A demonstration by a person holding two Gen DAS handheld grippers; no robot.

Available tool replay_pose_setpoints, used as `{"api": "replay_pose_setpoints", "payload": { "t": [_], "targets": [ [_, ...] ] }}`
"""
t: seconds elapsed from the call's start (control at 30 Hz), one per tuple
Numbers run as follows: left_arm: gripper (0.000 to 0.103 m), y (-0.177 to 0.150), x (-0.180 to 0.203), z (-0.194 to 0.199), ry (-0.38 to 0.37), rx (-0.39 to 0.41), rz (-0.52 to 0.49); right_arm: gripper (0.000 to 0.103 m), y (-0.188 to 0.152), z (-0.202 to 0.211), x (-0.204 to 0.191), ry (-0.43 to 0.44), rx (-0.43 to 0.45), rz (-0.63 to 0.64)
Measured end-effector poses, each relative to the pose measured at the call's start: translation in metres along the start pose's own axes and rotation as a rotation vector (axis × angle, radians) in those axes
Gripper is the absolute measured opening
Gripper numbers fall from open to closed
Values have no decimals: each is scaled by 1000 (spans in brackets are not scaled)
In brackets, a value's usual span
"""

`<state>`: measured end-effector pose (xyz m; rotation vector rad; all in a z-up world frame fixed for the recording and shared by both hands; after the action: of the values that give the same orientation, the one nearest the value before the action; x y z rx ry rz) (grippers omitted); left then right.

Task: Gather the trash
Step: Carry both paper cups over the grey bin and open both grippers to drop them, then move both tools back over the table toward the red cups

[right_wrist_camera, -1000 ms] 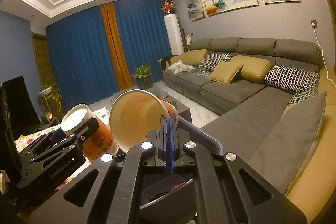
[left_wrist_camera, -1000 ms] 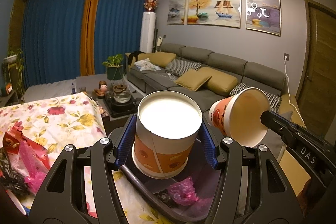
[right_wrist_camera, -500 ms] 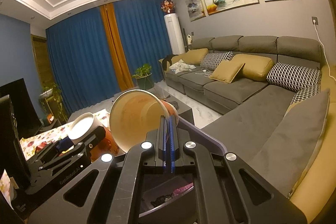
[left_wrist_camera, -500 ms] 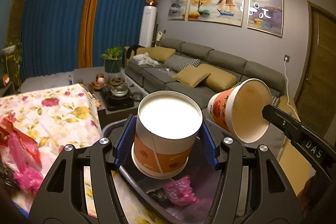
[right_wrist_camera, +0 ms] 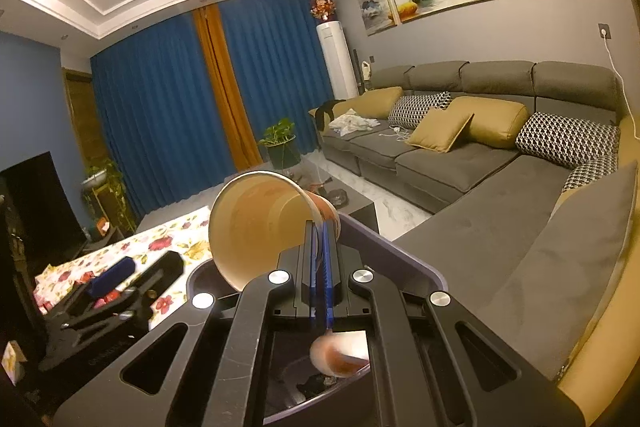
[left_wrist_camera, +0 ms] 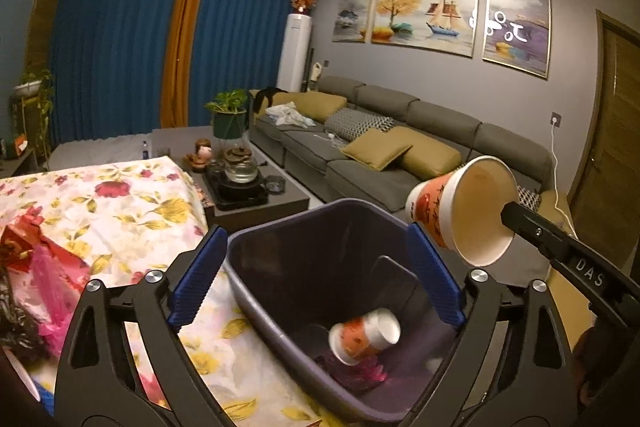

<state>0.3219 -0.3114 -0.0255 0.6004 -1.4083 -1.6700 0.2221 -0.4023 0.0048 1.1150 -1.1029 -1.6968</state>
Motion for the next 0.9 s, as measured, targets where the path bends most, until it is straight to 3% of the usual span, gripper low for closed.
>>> {"api": "replay_pose_setpoints", "payload": {
  "t": [0.07, 0.13, 0.63, 0.9],
  "targets": [
    [93, 0, -5, 6, 16, 1, 6, 31, 1, 0, -2, -4, 7, 9],
    [95, -1, -10, 13, 32, 0, 5, 40, 1, 2, -3, -14, 20, 14],
    [96, -2, -47, 97, 174, 47, 0, 71, -4, 44, -21, 5, 55, 33],
    [96, -14, -90, 157, 292, 70, 2, 74, -16, 69, -52, 66, 55, 44]
  ]
}}
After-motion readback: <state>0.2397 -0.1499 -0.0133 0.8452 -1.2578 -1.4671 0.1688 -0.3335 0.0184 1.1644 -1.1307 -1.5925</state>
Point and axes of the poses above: each gripper's, at about its wrist camera, not at the fingertips, and z roughly against the way its jaws point, x to its right, y to its top, the point moved 6 cm from there along -z, roughly the way its jaws point, and after that the axes turned 6 degrees about x, right-handed, at the moved point
